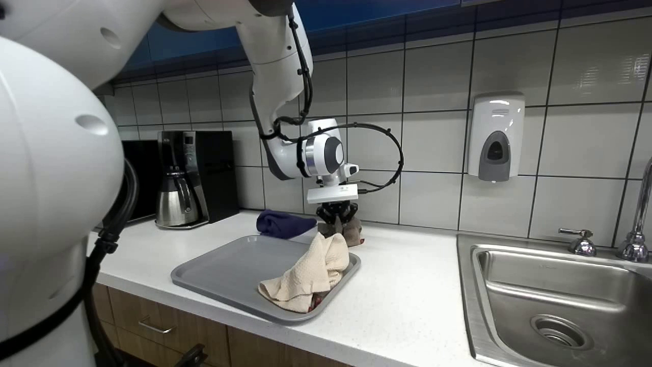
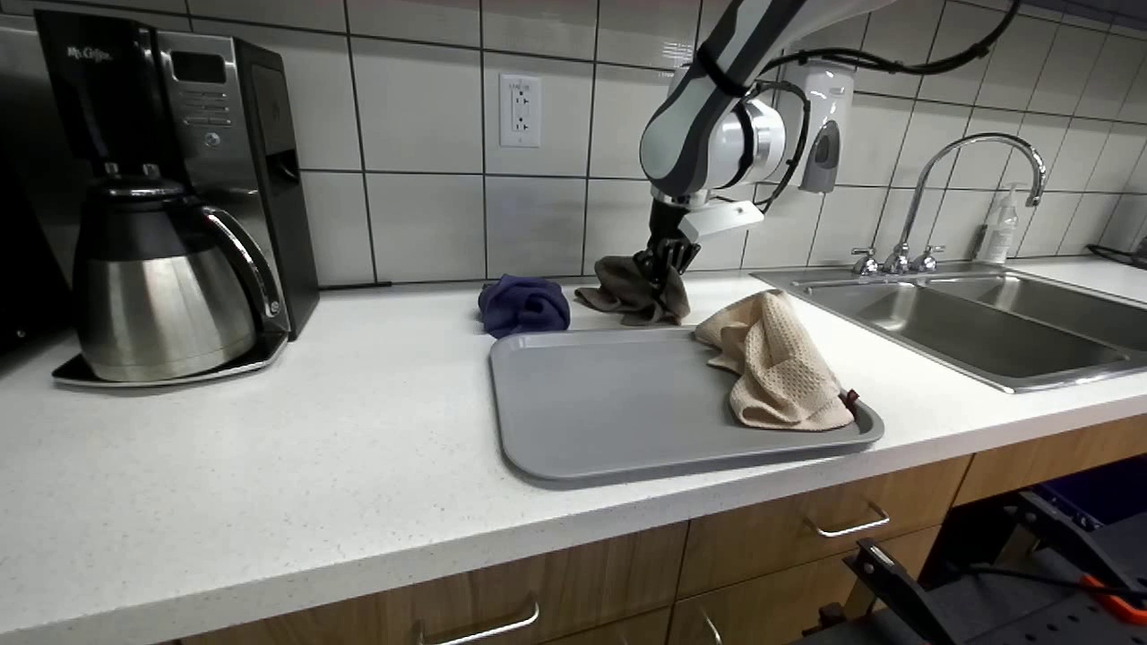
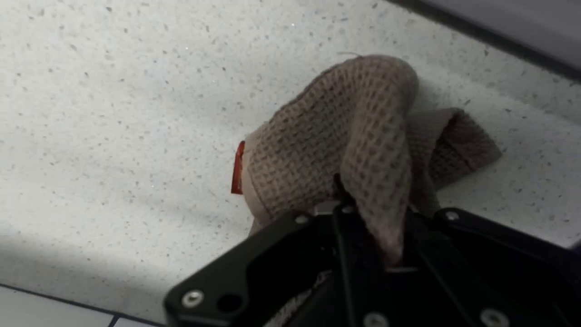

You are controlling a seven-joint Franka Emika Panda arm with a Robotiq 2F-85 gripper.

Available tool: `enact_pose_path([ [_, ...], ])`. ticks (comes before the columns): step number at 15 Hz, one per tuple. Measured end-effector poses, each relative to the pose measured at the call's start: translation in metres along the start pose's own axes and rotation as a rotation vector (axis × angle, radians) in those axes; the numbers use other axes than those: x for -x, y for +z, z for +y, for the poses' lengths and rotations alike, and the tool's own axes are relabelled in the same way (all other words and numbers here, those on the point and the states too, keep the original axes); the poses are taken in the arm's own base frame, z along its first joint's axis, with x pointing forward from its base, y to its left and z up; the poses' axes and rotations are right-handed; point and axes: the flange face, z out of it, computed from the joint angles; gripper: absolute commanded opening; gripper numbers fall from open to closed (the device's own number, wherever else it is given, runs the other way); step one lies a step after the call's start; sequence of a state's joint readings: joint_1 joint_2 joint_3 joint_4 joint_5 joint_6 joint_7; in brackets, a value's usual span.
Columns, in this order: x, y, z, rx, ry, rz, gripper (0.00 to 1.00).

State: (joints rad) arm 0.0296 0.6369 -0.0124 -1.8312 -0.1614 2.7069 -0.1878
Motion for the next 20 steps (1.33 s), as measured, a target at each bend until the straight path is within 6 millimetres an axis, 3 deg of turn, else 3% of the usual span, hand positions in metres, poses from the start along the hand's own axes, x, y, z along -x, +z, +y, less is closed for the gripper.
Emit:
enact_pose_path([
  [9,0.018,-0.055,-0.009,0.004,-0.012,0.019,0.02],
  [20,0.051,-0.115,-0.046,-0.008,-0.054,0.040,0.02],
])
